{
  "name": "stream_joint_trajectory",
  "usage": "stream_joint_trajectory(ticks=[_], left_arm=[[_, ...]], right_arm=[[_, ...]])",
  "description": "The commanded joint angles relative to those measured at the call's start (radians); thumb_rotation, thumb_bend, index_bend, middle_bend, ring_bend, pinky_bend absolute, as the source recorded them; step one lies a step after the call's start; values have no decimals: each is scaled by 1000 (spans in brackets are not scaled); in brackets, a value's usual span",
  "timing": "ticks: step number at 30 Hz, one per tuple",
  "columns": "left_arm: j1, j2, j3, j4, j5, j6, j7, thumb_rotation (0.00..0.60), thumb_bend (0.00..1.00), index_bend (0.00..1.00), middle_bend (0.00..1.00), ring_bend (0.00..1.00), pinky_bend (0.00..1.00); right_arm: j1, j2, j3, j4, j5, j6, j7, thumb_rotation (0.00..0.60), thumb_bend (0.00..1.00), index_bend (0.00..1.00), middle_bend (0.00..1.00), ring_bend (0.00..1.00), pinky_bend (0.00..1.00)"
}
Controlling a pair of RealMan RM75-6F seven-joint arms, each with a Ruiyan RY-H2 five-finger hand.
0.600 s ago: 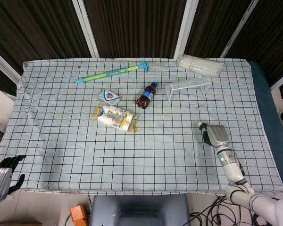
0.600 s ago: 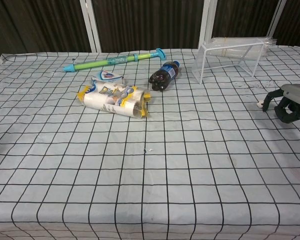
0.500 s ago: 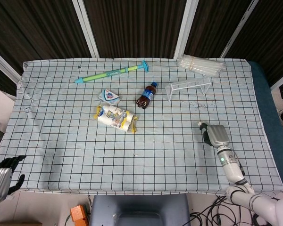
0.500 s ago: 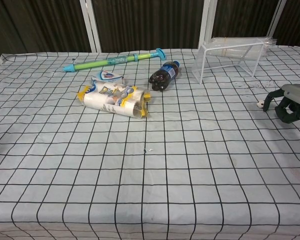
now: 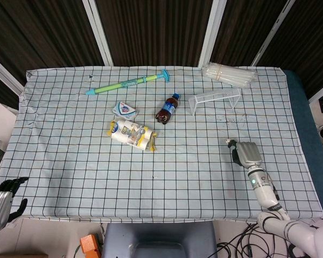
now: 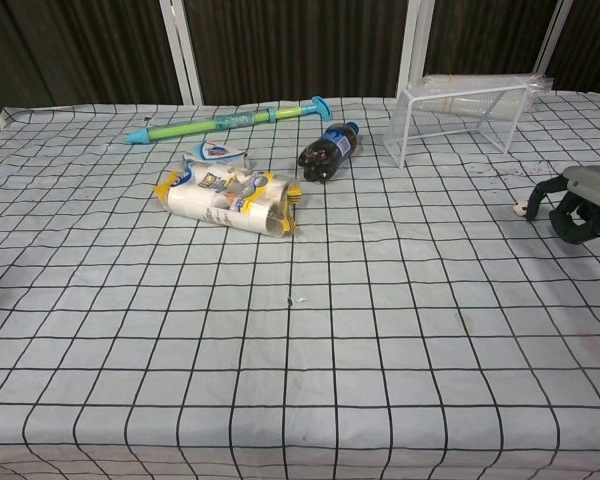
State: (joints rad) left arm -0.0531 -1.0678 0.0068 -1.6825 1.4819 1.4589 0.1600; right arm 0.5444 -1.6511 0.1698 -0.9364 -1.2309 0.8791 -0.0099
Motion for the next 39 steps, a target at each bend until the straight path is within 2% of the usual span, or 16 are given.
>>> stream_joint_trajectory(ticks=[1, 6, 7, 9, 10, 11, 12, 19, 39], left_arm=[[-1, -1, 0, 1, 1, -2, -2, 600, 392, 252, 303, 265, 431], [-3, -1, 0, 1, 1, -7, -1, 600, 392, 252, 303, 264, 431], [-3, -1, 0, 1, 1, -6, -1, 600, 392, 252, 304, 265, 431], [-3, 0, 0, 0, 4, -4, -3, 600, 392, 252, 303, 264, 431], [-3, 0, 0, 0, 5, -3, -3, 600, 393, 252, 303, 264, 431], [-2, 0, 0, 0, 5, -3, -4, 600, 392, 252, 303, 264, 431], [-2, 1, 0, 0, 5, -3, -4, 600, 392, 252, 303, 264, 431], [-4, 0, 0, 1, 5, -6, -5, 600, 393, 252, 303, 264, 432], [-6, 0, 0, 0, 1, -11, -4, 600, 393, 252, 304, 264, 432]], right_arm=[[1, -3, 0, 5, 3, -2, -3, 600, 784, 527, 907, 1000, 933], [0, -8, 1, 15, 7, 2, -12, 600, 783, 527, 907, 1000, 933], [0, -9, 3, 17, 9, 3, -14, 600, 783, 491, 907, 1000, 933], [0, -15, 7, 23, 13, 10, -17, 600, 784, 286, 907, 1000, 933], [1, -15, 6, 26, 12, 10, -17, 600, 785, 138, 907, 1000, 933], [1, -14, 8, 25, 16, 3, -15, 600, 786, 35, 907, 1000, 933], [1, -11, 10, 18, 17, 0, -6, 600, 786, 3, 907, 1000, 933], [1, 15, 1, -4, -4, -11, 42, 600, 786, 0, 907, 1000, 934], [-2, 21, -7, -9, -6, -12, 40, 600, 786, 0, 907, 1000, 934]])
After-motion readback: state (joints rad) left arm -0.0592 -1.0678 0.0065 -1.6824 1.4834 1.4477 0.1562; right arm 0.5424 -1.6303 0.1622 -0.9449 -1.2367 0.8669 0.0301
